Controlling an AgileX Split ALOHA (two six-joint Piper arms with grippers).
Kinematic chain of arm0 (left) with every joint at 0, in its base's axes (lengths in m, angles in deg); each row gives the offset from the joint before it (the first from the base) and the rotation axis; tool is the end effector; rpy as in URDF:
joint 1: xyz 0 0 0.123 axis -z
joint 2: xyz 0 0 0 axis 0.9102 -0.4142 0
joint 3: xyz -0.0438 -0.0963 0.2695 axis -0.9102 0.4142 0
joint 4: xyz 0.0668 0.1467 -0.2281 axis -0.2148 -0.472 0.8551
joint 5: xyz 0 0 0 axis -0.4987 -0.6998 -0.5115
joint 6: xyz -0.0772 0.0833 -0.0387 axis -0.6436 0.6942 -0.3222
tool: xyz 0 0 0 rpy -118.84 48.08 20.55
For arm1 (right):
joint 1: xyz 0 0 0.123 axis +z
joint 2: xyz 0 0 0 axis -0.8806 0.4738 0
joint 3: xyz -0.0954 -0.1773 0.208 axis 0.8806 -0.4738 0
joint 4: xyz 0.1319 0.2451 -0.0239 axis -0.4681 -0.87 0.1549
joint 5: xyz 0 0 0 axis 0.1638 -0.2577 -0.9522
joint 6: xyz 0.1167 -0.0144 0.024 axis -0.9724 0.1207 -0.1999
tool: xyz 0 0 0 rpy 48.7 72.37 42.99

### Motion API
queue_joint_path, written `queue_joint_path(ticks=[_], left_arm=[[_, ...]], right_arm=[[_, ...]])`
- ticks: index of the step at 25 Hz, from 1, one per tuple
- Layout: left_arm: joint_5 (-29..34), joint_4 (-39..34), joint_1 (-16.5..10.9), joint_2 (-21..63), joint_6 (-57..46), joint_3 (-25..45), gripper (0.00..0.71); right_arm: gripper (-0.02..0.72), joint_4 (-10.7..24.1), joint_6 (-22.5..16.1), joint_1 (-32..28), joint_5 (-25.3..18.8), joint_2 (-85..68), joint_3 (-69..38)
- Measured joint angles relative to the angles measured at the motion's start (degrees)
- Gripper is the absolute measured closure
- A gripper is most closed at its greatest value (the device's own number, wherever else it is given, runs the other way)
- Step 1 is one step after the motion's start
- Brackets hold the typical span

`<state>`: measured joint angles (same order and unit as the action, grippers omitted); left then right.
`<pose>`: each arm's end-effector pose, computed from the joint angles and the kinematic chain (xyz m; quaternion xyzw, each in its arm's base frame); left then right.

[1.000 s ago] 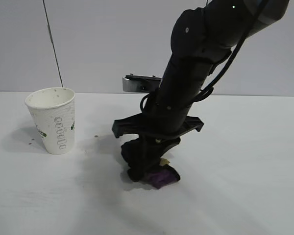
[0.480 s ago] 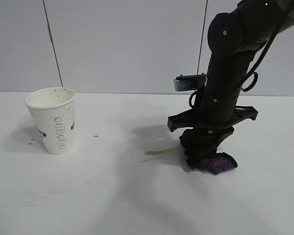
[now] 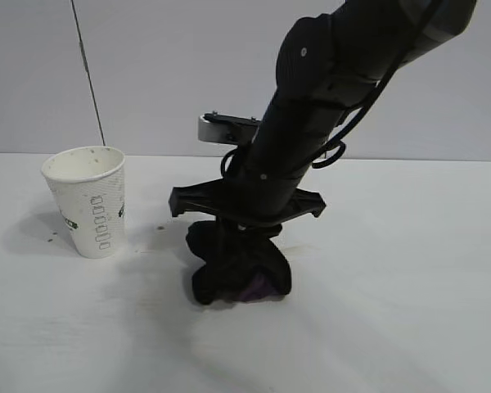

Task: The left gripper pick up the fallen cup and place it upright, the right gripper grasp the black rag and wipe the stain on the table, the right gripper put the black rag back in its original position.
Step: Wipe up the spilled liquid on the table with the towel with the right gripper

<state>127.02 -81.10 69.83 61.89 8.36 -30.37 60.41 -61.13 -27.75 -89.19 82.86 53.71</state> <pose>0.0366 -0.0018 0.2645 0.0542 0.8697 -0.0014 0.4907 0.3937 0.2761 0.0937 -0.1953 0.9338 0.1483 0.2604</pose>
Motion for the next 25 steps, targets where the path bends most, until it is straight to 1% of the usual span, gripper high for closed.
queue_joint_path(ticks=[5,7,11,14,16,18,20,23,24,25], left_arm=[[0.0,0.0,0.0,0.0,0.0,0.0,0.015],[0.0,0.0,0.0,0.0,0.0,0.0,0.015],[0.0,0.0,0.0,0.0,0.0,0.0,0.015],[0.0,0.0,0.0,0.0,0.0,0.0,0.015],[0.0,0.0,0.0,0.0,0.0,0.0,0.015],[0.0,0.0,0.0,0.0,0.0,0.0,0.015],[0.0,0.0,0.0,0.0,0.0,0.0,0.015],[0.0,0.0,0.0,0.0,0.0,0.0,0.015],[0.0,0.0,0.0,0.0,0.0,0.0,0.015],[0.0,0.0,0.0,0.0,0.0,0.0,0.015]], right_arm=[[0.600,2.7,-0.4,-1.8,-2.0,1.5,0.0],[0.600,3.8,-0.7,-3.4,-3.9,1.5,0.0],[0.600,6.4,-1.2,-7.9,-9.2,1.1,0.1],[0.600,10.0,-1.8,-12.2,-13.2,0.7,0.4],[0.600,13.1,-3.1,-15.2,-15.7,0.2,0.4],[0.600,14.9,-3.8,-18.6,-18.4,-0.4,0.4],[0.600,16.1,-4.0,-21.1,-21.2,-0.9,0.4],[0.600,16.5,-3.5,-22.9,-27.8,-1.8,0.9],[0.600,16.0,-2.6,-22.9,-30.1,-2.2,1.0],[0.600,14.5,-1.2,-22.8,-32.2,-2.5,1.0]])
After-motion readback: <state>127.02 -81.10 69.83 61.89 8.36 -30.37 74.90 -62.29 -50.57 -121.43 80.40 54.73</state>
